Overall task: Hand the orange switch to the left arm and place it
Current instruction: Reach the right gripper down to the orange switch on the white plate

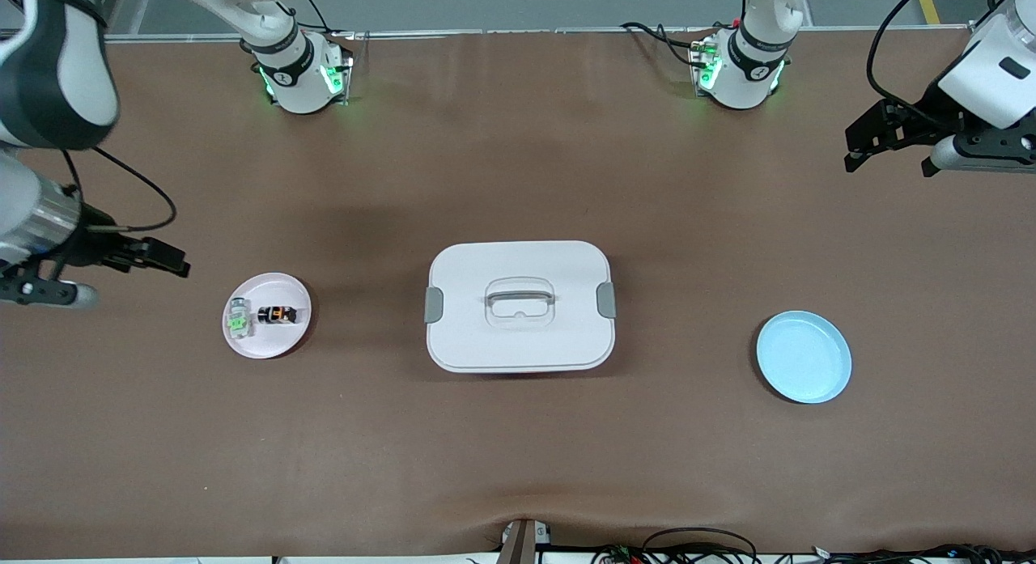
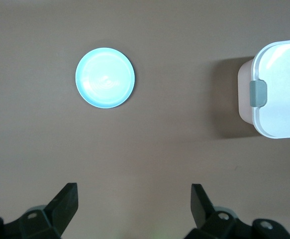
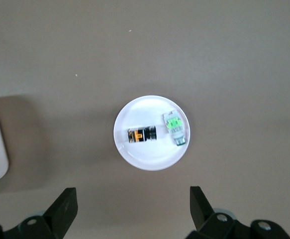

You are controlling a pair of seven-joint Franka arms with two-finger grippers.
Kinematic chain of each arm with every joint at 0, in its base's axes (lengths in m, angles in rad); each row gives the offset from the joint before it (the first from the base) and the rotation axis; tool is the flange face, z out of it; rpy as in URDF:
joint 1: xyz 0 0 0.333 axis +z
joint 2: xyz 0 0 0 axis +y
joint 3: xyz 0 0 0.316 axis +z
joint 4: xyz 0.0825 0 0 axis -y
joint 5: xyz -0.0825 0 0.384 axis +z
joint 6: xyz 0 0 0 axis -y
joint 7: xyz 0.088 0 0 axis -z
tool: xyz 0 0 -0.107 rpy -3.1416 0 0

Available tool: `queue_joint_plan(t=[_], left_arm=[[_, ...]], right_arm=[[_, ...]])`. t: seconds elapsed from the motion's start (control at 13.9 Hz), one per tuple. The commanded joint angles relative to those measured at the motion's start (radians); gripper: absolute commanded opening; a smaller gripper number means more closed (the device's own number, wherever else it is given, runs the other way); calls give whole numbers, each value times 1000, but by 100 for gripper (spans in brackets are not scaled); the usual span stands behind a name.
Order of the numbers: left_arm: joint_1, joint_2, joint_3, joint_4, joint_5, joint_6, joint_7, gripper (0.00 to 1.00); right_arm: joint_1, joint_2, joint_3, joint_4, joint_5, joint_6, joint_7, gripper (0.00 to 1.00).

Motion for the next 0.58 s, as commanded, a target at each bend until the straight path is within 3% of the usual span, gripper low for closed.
queue_joint_plan(t=[0.0, 0.5], left_arm=[[4, -5, -3, 13, -14, -2, 11, 100], [7, -8, -3, 9, -14, -5, 15, 100]], right_arm=[[18, -11, -7, -149, 15, 160, 15, 100], [20, 158, -7, -203, 15, 357, 9, 100]])
